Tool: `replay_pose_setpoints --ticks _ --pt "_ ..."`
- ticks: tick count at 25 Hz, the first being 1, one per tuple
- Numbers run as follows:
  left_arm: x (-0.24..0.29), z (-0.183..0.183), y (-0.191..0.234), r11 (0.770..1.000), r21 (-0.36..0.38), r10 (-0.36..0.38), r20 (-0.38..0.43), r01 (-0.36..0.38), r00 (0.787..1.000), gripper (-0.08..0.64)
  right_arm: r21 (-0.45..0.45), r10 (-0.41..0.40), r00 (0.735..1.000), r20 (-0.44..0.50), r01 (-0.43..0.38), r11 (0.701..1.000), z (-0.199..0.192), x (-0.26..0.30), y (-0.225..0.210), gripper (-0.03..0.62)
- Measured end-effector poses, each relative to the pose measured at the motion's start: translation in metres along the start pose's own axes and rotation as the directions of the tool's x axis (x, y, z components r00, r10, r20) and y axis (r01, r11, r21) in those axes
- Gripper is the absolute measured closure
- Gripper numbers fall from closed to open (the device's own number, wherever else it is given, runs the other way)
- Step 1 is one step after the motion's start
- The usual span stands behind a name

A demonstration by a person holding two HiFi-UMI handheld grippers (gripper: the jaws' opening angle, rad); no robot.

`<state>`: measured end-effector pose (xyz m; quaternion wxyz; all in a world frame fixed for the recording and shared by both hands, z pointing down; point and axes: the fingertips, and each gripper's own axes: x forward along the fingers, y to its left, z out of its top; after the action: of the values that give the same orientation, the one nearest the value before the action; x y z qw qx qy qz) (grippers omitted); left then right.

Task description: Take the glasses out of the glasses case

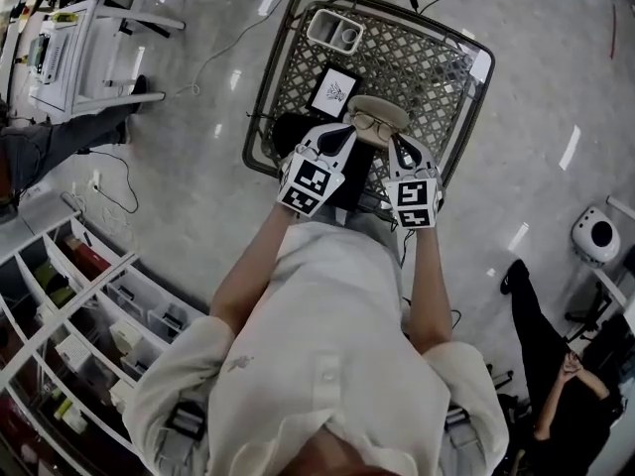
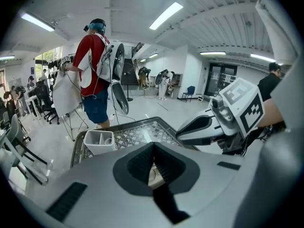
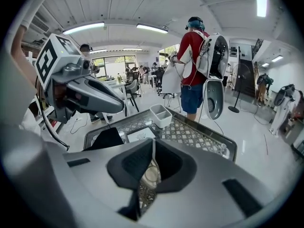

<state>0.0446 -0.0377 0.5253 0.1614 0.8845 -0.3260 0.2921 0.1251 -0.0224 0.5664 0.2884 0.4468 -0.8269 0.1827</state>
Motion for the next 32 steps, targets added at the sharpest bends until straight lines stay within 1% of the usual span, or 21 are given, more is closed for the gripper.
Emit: replay_pose_setpoints --ticks 5,13,17,26,32 --pt "0.011 -0.005 0.006 1.000 -0.002 -0.024 -0.007 0.024 1.000 0.548 -0.030 -0.005 0.999 -0.033 0.004 1.000 -0.009 0.017 -0.001 0.561" --pt "0.029 -0.025 0.011 0.996 -0.018 -0.084 -0.047 0.083 0.995 0.547 -0.064 -0.011 0.995 -0.100 0.004 0.998 -0.022 0.046 0.000 0.552" --pt "0.037 -0.032 0.010 0.993 -0.028 -0.114 -0.062 0.112 0.992 0.548 -0.123 -0.015 0.990 -0.138 -0.002 0.992 -0.029 0.059 0.000 0.551" --pt "0.053 -0.049 0.021 0.989 -0.071 -0.138 -0.092 0.131 0.986 0.548 -0.195 0.008 0.974 -0.227 -0.054 0.979 -0.048 0.088 0.004 0.537" --pt "0.059 -0.053 0.027 0.987 -0.086 -0.144 -0.099 0.136 0.985 0.547 -0.218 0.024 0.960 -0.280 -0.088 0.972 -0.063 0.104 0.005 0.526"
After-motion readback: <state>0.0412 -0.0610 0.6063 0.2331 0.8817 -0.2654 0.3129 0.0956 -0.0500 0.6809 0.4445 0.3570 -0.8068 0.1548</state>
